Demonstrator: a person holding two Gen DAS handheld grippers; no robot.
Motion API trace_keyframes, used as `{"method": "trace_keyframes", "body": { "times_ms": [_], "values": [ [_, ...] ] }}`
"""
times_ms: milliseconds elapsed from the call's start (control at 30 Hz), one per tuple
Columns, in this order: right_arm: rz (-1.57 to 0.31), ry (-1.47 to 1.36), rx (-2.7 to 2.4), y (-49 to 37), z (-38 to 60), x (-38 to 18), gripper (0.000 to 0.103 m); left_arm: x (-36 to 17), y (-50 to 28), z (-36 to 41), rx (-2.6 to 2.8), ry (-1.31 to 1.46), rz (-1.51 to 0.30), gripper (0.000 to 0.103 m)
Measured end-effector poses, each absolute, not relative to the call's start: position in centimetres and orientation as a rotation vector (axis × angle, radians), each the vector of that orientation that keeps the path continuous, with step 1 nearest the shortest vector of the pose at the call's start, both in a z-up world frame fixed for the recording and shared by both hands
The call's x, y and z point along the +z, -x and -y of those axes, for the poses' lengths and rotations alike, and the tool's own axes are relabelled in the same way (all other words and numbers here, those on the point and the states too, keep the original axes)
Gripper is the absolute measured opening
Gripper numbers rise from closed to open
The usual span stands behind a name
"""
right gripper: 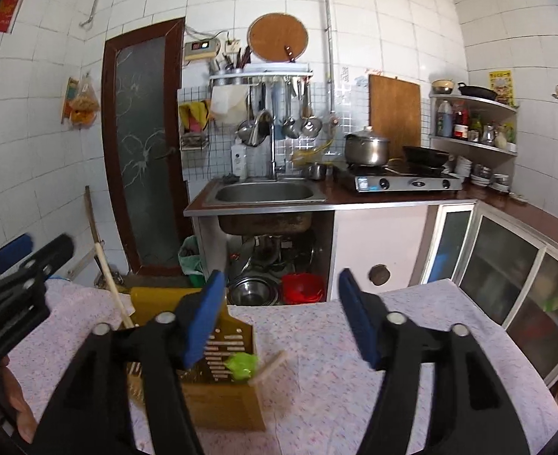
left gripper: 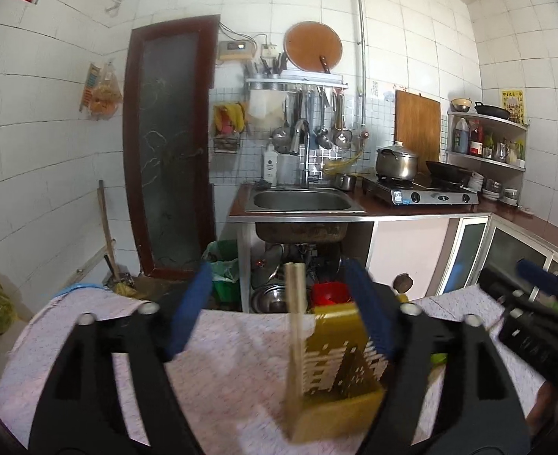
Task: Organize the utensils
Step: 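Lower the right tool onto the blue spoon and close on it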
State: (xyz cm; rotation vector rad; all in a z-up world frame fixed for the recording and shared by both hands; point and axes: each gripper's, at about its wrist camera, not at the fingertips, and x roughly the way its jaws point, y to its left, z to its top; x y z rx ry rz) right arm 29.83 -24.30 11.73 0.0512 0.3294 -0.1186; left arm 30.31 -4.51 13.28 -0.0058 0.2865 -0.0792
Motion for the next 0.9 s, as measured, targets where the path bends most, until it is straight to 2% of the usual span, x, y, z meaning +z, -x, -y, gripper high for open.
{"method": "trace_keyframes", "body": {
  "times_ms": [67, 200, 500, 900],
  "values": [
    [-0.338, -0.046, -0.119, -27.6, 24.2, 11.9, 0.072, 13.4, -28.6, 3.7, -0.080, 0.001, -0.290, 0.091],
    [-0.371, -0.059, -0.115, -23.9, 23.8, 10.7, 0.074, 12.8, -24.6, 2.5, -0.083, -0.040, -0.302, 0.098],
    [-0.520, -0.099, -0.094, -18.5, 22.4, 3.8, 0.074, 7.2, -19.1, 0.0, -0.075, -0.053, -0.449, 0.098],
    [-0.691, -0.078, -0.074, -16.7, 19.9, -3.6, 0.074, -1.3, -18.7, -1.7, -0.063, -0.018, -0.683, 0.098]
  ]
}}
